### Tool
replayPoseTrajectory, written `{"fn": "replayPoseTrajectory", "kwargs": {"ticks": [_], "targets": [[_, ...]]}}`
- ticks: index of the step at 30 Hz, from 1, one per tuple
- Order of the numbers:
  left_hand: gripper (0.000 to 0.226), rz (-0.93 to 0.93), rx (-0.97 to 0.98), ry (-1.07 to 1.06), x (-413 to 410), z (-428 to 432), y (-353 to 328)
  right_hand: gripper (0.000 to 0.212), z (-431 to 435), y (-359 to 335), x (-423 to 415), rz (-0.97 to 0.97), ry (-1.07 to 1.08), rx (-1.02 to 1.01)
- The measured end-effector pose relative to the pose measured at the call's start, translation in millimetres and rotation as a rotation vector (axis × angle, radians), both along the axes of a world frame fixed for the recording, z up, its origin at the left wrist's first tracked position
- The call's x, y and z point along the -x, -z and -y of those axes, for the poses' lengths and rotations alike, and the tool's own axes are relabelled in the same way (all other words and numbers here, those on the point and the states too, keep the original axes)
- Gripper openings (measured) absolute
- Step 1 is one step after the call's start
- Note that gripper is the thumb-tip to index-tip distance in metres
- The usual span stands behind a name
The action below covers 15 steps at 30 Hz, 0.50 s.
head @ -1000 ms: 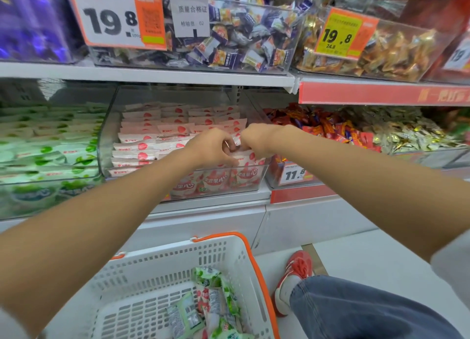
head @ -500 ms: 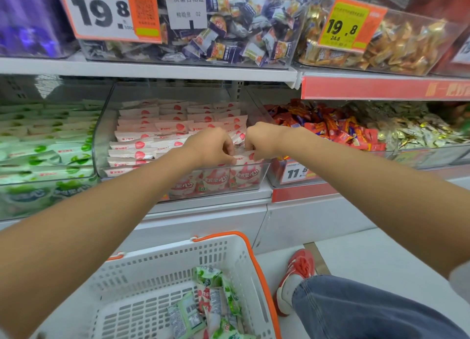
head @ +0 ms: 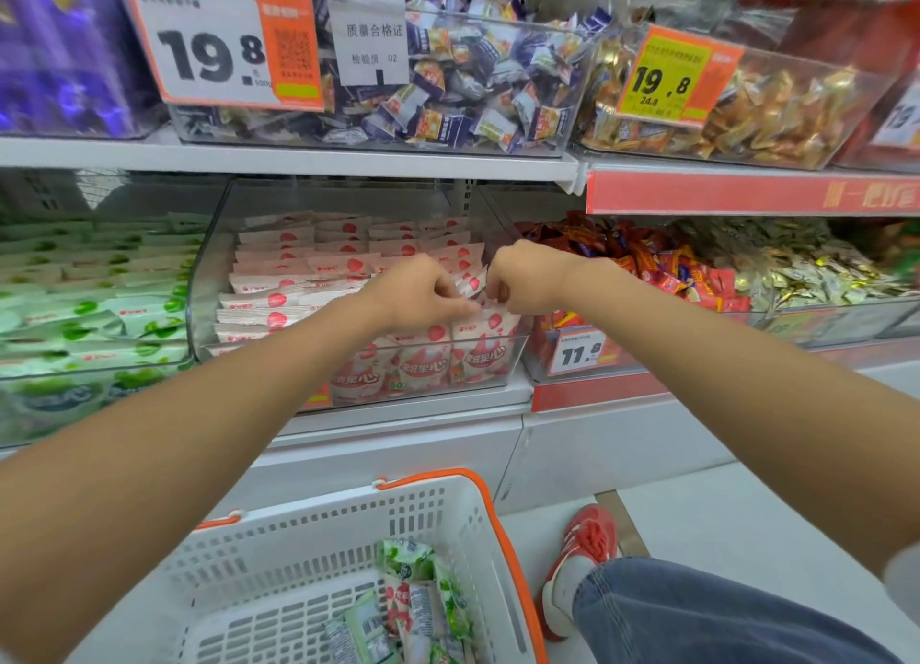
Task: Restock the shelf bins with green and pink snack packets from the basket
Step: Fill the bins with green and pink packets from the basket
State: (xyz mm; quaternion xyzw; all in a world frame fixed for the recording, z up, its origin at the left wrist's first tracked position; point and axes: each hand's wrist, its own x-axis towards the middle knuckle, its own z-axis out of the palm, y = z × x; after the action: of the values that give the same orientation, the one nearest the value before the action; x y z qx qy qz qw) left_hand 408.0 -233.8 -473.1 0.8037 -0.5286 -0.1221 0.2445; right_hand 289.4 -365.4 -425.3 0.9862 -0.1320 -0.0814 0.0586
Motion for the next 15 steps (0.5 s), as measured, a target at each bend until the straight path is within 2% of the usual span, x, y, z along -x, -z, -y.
{"fn": "replayPoseTrajectory", "kwargs": {"ticks": [2, 4, 7, 9, 11, 15], "targets": [[0.037, -0.008, 0.067, -0.07, -6.7, 2.2, -2.1, 0.033, 6.1, -6.4, -1.4, 0.095, 0.03, -0.096], [0.018, 0.032, 0.083, -0.117, -10.9, 3.8, -0.9, 0.041, 9.3, -3.7, -4.2, 0.125, 0.045, -0.052], [0.011, 0.043, 0.084, -0.13, -13.4, 7.7, 2.0, 0.054, 9.7, 10.2, -13.9, 0.083, -0.003, 0.021], [0.008, 0.036, 0.072, -0.117, -14.4, 12.6, 4.5, 0.049, 12.7, 16.3, -23.2, 0.069, -0.012, 0.002], [0.009, 0.061, 0.044, -0.104, -13.6, 16.0, 5.6, 0.031, 15.1, 19.9, -31.7, 0.057, 0.004, -0.015], [0.009, 0.008, 0.166, -0.1, -12.8, 13.0, 7.8, 0.028, 17.7, 18.4, -34.9, 0.099, 0.006, -0.057]]}}
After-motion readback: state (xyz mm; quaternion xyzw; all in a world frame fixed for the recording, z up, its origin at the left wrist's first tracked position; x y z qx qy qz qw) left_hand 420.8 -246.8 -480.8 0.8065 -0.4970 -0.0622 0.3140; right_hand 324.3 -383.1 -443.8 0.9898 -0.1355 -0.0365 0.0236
